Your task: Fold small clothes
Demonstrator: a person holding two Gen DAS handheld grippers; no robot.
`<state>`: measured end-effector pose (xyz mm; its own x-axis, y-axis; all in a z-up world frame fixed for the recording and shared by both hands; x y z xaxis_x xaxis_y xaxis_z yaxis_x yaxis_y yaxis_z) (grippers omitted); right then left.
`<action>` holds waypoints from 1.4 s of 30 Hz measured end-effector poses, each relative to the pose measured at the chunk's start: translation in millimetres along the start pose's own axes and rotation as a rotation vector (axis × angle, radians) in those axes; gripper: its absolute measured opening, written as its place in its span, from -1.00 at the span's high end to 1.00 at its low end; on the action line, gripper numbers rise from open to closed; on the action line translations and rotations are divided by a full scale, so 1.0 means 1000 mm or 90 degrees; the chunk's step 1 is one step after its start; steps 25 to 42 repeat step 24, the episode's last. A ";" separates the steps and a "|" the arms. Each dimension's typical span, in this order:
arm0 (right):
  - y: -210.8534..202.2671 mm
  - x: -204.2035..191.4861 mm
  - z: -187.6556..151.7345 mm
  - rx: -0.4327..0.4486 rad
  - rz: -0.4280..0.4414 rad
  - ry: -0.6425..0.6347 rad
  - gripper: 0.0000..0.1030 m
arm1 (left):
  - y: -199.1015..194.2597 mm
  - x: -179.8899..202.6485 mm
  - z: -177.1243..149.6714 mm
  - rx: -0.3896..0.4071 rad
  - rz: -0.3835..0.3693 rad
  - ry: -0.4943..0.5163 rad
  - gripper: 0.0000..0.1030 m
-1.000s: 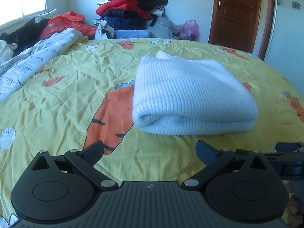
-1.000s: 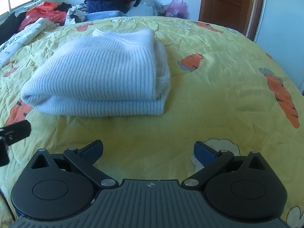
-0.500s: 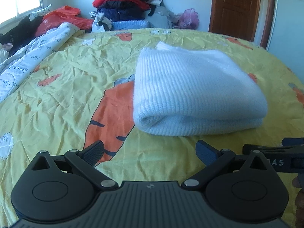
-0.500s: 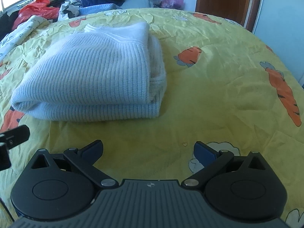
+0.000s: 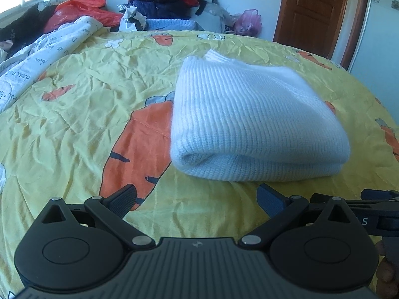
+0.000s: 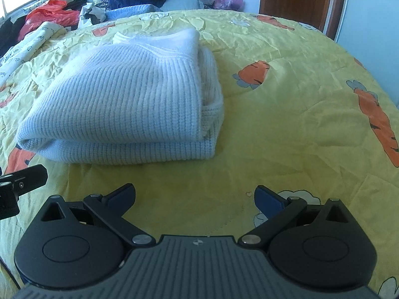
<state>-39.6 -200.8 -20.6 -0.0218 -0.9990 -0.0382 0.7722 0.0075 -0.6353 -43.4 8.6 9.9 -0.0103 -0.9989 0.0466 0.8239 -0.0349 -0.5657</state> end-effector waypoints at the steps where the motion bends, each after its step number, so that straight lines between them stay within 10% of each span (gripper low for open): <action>1: 0.000 0.000 0.000 -0.001 0.000 0.000 -0.99 | 0.000 0.001 0.001 0.001 0.000 0.001 -1.00; 42: -0.007 0.003 -0.002 0.005 0.028 0.038 -1.00 | -0.025 0.015 0.003 0.056 -0.051 0.019 -1.00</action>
Point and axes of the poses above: each gripper's, at about its wrist camera, not at the fingertips, and y roughly the way its jaws point, x to its right, z to its top, the point moved 5 cm from there along y, roughly the way its jaws point, and after that the axes turned 12 degrees about x, right-handed, at the moved point
